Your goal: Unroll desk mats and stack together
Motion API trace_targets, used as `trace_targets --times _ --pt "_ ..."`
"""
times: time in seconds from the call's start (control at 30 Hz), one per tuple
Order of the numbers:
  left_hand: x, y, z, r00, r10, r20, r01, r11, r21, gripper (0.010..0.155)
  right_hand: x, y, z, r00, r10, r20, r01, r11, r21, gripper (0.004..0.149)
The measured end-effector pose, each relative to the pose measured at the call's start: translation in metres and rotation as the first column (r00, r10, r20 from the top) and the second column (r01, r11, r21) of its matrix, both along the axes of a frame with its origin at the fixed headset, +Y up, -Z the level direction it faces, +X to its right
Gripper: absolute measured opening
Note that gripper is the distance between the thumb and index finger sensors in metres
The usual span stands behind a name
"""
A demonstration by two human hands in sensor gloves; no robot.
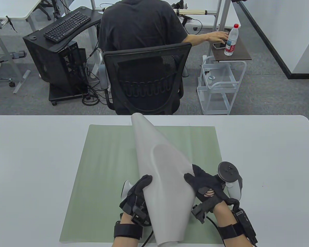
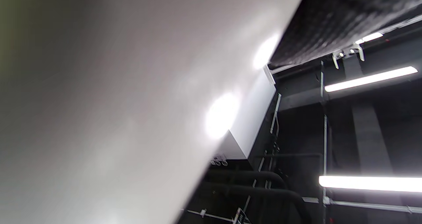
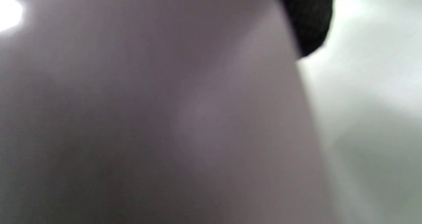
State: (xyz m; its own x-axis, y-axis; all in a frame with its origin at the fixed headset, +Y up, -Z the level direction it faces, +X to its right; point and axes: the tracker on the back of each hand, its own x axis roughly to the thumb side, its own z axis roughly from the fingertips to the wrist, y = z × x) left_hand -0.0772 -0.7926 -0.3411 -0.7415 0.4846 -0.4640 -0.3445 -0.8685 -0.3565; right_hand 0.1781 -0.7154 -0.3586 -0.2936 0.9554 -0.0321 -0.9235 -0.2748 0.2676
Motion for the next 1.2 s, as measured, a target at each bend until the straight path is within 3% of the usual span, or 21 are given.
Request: trace_targets --times 0.1,0.2,0.53,0.63,0.83,0.9,1.0,1.2 --pt "0.002 0.001 -0.001 0.992 0.119 0.047 -0.12 0.992 0.037 0.073 0.006 -0.001 -0.001 0.999 0.015 0.035 -0.015 1.0 0.01 0.046" --pt "-0.005 0.009 -0.004 0.999 0.033 0.02 -0.035 0.992 0.121 0.083 0.016 0.006 0.001 0.998 -0.041 0.05 0.04 0.999 0.015 0.046" --pt "-0.009 0.0 -0.005 0.997 0.061 -0.042 -0.058 0.995 0.075 0.09 0.049 0.018 0.006 0.992 -0.021 0.126 0.013 0.998 0.066 0.046" --pt "-0.004 -0.008 -0.005 0.996 0.071 -0.06 -0.07 0.997 0.01 0.098 0.057 0.015 0.006 0.988 -0.051 0.144 0.042 0.997 0.061 0.046" --pt "0.011 -0.006 -0.008 0.997 0.065 0.029 -0.068 0.992 0.105 0.074 0.059 0.015 0.005 0.99 -0.065 0.127 0.057 0.997 0.059 0.045" --pt "0.011 -0.009 -0.005 0.999 0.038 0.036 -0.04 0.997 0.06 0.069 0.063 0.016 0.005 0.989 -0.062 0.136 0.055 0.997 0.056 0.045" --pt "0.012 -0.017 -0.006 0.996 0.037 0.086 -0.044 0.996 0.082 0.075 0.072 0.012 0.003 0.986 -0.048 0.157 0.041 0.998 0.047 0.044" --pt "0.015 -0.012 -0.007 0.997 0.006 0.077 -0.016 0.991 0.13 0.086 0.09 0.009 0.002 0.991 -0.044 0.124 0.042 0.999 0.018 0.044"
